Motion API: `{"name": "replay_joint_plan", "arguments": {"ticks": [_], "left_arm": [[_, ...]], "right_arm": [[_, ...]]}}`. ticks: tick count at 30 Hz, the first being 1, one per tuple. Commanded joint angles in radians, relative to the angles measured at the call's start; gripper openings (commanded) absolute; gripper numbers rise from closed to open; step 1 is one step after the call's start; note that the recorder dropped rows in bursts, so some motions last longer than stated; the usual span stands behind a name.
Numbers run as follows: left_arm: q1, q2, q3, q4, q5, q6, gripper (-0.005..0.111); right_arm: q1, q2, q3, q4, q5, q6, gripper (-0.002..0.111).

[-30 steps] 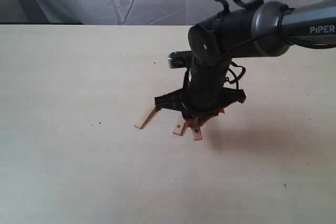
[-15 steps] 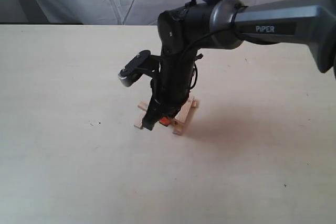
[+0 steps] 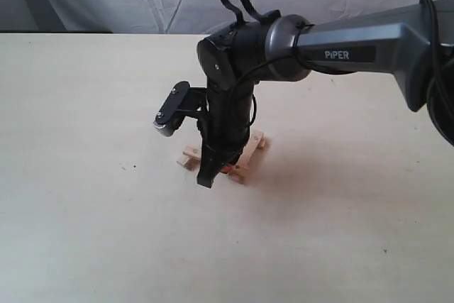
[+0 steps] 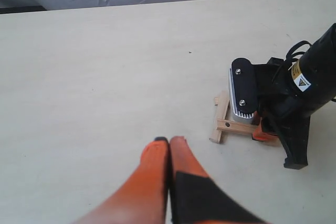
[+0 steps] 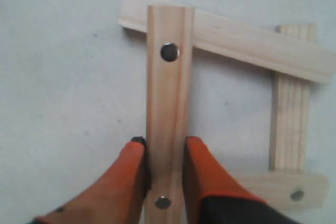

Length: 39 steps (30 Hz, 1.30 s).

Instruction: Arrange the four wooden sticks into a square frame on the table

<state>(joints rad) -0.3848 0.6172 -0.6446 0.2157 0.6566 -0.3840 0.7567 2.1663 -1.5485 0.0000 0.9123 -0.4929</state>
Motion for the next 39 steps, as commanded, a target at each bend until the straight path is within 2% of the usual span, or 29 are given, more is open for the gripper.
{"name": "replay_joint_plan", "arguments": {"ticks": [1,9,15,17,19,24,25,27,31,34,39], "left_arm": [[0.005,-0.006,0.002,0.005,-0.004,0.001,0.0],[0.005,-0.006,0.002,0.004,-0.004,0.003,0.0],[0.005,-0.006,0.002,0.004,-0.004,0.003,0.0],[0.005,-0.006,0.002,0.004,-0.004,0.003,0.0],[0.005,-0.006,0.002,0.004,-0.004,0.003,0.0],[0.005,-0.006,0.002,0.004,-0.004,0.003,0.0],[0.005,-0.006,0.002,0.004,-0.004,0.003,0.0],[0.005,-0.006,0.002,0.004,-0.004,0.003,0.0],[0.005,-0.006,0.002,0.004,-0.002,0.003,0.0],[0.005,-0.006,0.002,0.003,0.006,0.003,0.0],[0.005,-0.006,0.002,0.003,0.022,0.003,0.0]], "right_arm": [[0.002,0.006,-0.006,-0.015,-0.007,-0.001,-0.001],[0.002,0.006,-0.006,-0.017,-0.007,0.066,0.001],[0.002,0.006,-0.006,-0.017,-0.003,0.107,0.034],[0.002,0.002,-0.006,-0.017,-0.003,0.145,0.041],[0.002,-0.01,-0.006,-0.017,-0.009,0.203,0.042],[-0.001,-0.065,-0.006,-0.02,0.002,0.368,0.041],[-0.001,-0.078,-0.006,-0.023,0.008,0.403,0.038],[-0.001,-0.093,-0.006,-0.027,0.012,0.451,0.029],[-0.001,-0.115,-0.006,-0.063,0.024,0.585,-0.001],[-0.005,-0.123,-0.006,-0.084,0.058,0.637,-0.001],[-0.057,-0.164,0.045,-0.015,0.053,0.662,-0.001]]}}
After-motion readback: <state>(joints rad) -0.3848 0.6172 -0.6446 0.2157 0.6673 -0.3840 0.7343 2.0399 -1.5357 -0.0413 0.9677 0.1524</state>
